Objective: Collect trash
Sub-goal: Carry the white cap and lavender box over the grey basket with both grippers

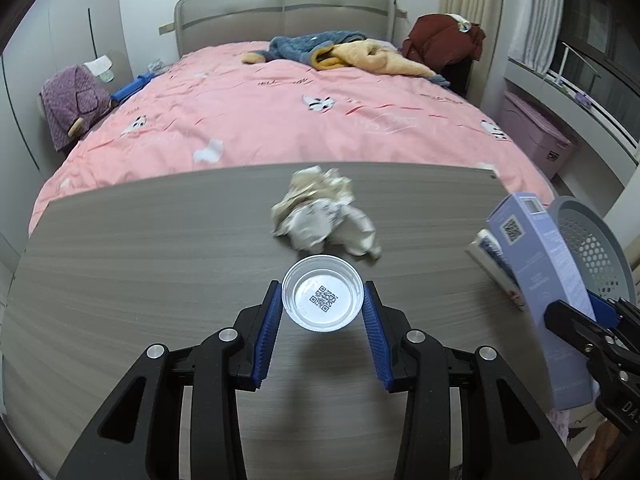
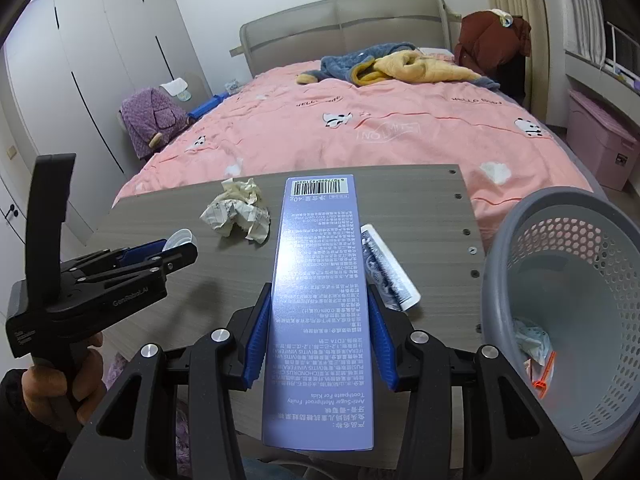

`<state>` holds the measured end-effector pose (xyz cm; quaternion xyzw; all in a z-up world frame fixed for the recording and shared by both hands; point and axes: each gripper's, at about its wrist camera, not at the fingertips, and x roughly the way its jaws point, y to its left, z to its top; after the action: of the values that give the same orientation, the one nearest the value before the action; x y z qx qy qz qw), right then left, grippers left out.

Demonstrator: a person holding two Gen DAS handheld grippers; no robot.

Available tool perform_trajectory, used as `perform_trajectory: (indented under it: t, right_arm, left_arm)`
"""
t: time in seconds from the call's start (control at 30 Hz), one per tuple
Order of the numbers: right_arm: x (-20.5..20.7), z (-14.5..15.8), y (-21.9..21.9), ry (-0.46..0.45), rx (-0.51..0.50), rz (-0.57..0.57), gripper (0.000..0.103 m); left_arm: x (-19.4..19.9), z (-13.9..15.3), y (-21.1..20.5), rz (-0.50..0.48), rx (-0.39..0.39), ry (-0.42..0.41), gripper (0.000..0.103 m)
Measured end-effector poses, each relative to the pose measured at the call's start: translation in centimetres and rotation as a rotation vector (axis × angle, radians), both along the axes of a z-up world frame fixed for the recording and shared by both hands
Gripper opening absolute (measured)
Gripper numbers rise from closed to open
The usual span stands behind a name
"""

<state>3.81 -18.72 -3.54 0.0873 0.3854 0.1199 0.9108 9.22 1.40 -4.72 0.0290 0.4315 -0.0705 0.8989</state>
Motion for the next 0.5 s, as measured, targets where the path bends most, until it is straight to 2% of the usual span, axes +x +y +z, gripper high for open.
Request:
perform_trajectory:
  t: [0.27, 0.5]
  right_arm:
    - [-1.5, 2.0, -5.1, -0.035, -0.006, -0.093, 0.044]
    - [-3.5, 2.7, -13.1, -0.037, -0.051, -0.275, 0.044]
  left_arm:
    - [-0.8, 3.0, -6.6, -0.142, -0.03, -0.045, 0.039]
    - [-1.1, 3.3, -14.9, -0.316, -0.042, -0.041, 0.039]
